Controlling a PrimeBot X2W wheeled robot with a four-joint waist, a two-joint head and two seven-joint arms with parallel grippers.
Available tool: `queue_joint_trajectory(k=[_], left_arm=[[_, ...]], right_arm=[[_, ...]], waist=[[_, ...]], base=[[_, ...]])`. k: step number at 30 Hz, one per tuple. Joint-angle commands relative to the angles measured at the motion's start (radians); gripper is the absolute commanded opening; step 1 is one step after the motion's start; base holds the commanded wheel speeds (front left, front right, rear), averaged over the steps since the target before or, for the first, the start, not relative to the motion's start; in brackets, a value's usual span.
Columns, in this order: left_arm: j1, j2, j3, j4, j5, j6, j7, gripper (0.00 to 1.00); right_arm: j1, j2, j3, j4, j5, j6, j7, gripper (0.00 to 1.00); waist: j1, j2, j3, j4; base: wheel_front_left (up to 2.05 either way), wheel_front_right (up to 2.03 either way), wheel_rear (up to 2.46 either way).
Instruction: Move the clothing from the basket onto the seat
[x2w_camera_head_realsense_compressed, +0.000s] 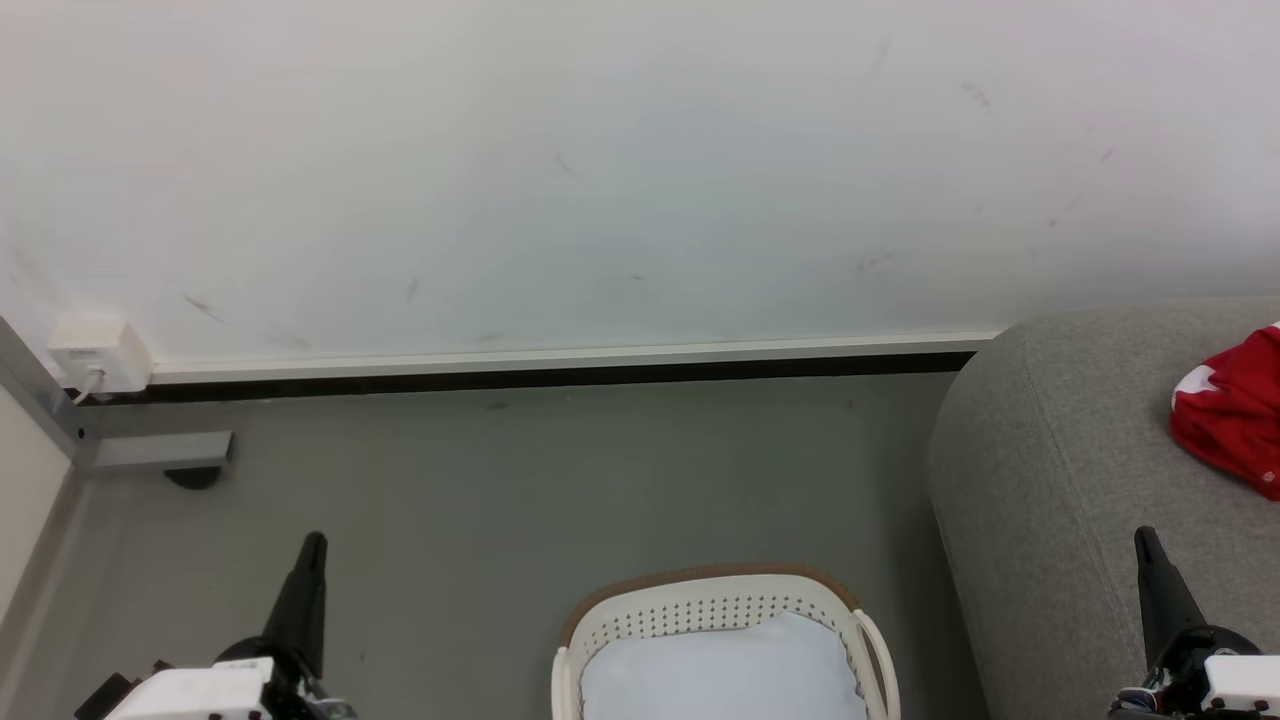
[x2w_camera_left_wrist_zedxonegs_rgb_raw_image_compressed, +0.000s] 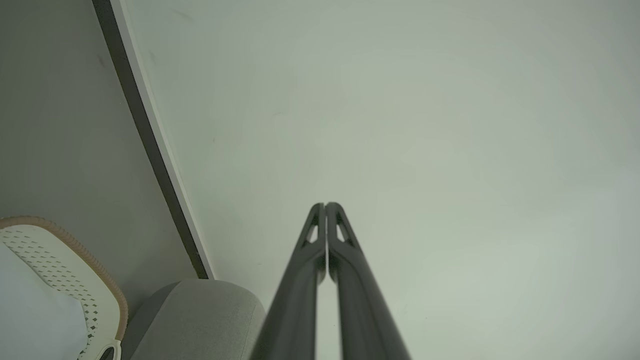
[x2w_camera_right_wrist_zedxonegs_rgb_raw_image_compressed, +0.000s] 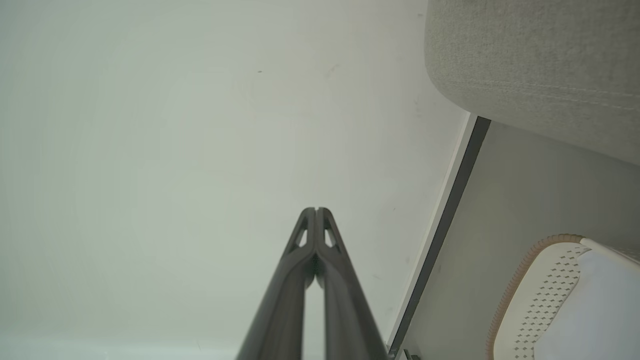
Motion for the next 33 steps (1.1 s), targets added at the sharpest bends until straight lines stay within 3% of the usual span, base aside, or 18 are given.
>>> queue_joint_trajectory(k=[1, 33], left_arm=[[-0.007, 0.008, 0.003, -0.002, -0.013, -0.005, 0.005, 0.00], [-0.007, 0.008, 0.003, -0.002, -0.013, -0.005, 0.005, 0.00]], right_arm=[[-0.007, -0.007, -0.004, -0.005, 0.001, -0.002, 0.005, 0.00], [-0.006, -0.007, -0.004, -0.005, 0.001, -0.002, 0.005, 0.00]], waist=[[0.0000, 0.0000, 0.000, 0.000], [0.0000, 0.0000, 0.000, 0.000]], base=[[0.00, 0.00, 0.00], [0.00, 0.00, 0.00]])
